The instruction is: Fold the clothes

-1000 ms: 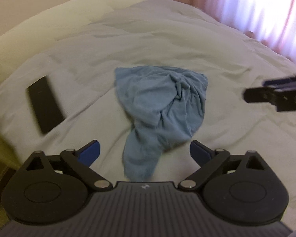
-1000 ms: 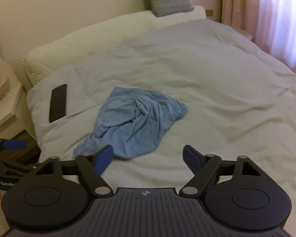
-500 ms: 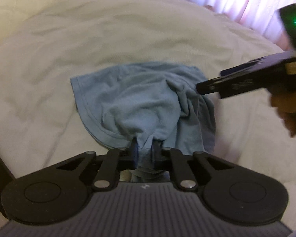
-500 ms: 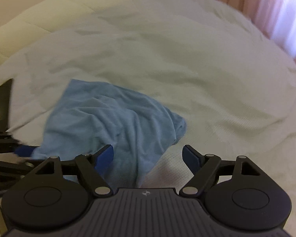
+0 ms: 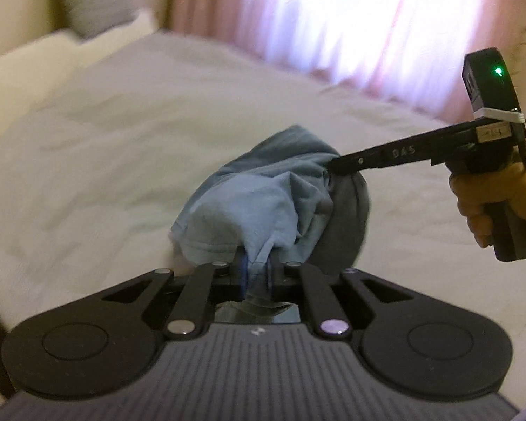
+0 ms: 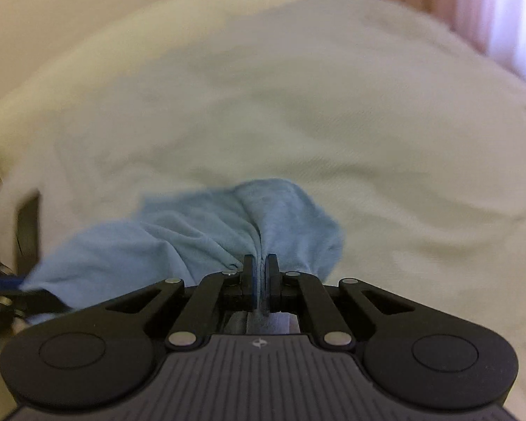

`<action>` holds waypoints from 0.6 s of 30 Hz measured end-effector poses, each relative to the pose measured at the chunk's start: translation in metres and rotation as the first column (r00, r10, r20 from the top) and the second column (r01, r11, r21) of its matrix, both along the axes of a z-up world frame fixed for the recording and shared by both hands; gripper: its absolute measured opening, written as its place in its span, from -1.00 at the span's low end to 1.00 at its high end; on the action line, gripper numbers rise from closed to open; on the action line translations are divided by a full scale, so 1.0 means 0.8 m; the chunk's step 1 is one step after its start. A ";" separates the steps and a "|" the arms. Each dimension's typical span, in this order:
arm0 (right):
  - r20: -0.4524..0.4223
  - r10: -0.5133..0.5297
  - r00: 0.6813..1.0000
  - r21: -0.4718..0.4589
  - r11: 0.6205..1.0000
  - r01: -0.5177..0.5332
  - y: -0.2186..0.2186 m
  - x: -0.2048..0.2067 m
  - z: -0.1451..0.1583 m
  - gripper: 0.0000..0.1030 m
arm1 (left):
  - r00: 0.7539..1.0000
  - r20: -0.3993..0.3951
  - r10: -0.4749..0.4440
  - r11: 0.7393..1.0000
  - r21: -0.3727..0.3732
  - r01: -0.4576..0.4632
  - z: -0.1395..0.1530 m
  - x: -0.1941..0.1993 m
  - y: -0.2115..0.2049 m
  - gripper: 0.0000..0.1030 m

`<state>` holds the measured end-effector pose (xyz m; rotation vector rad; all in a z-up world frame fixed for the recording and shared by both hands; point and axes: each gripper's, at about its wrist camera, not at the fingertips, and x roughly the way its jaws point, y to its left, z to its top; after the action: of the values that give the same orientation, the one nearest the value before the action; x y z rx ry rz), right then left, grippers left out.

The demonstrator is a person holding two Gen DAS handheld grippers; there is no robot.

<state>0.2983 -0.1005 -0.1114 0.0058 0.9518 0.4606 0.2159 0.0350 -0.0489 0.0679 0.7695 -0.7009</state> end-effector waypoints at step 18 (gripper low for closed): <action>-0.017 -0.550 0.835 -0.172 0.824 0.540 -0.394 -0.402 0.057 -0.76 | 0.754 -0.179 -0.632 0.773 -0.077 0.630 -0.021 -0.287 -0.348 -0.75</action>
<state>-0.0230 -0.4153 -0.0658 0.1470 1.0001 -0.1529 -0.0137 -0.2436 -0.0657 0.2628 0.9405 -1.3805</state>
